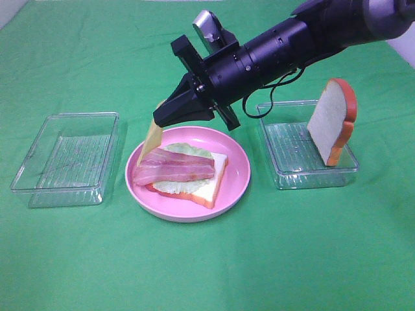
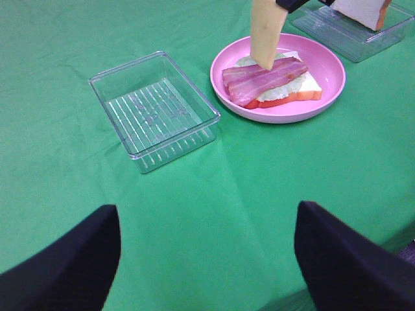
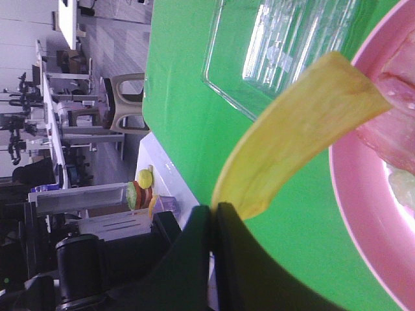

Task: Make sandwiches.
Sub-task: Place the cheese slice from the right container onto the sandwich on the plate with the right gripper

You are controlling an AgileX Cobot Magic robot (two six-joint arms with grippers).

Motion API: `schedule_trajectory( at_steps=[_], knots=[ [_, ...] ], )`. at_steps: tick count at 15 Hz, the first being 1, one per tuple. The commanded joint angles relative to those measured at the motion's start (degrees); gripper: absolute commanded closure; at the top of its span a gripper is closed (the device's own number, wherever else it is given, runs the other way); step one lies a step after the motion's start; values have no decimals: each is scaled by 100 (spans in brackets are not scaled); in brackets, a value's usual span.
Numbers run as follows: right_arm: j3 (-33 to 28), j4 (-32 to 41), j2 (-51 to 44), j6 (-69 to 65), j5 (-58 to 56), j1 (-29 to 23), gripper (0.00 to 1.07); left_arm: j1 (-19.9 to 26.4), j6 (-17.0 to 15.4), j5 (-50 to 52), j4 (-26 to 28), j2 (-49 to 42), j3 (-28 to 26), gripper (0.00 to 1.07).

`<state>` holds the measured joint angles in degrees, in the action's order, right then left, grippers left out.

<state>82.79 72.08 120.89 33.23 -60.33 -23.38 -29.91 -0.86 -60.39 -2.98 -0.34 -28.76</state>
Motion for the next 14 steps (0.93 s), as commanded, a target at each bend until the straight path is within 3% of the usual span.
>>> schedule_trajectory(
  at_steps=[1, 3, 9, 14],
  knots=[
    [-40, 138, 212, 132, 23, -86, 107, -11, -11, 52, 52, -109, 23, 35],
    [-40, 29, 413, 40, 46, -69, 107, -11, -11, 52, 52, -109, 23, 35],
    [-40, -1438, 424, -1461, 819, -63, 104, -11, -11, 52, 52, -109, 23, 35],
    [-29, -1862, 390, -1856, 1054, -63, 55, -11, -11, 52, 52, -109, 23, 35]
  ],
)
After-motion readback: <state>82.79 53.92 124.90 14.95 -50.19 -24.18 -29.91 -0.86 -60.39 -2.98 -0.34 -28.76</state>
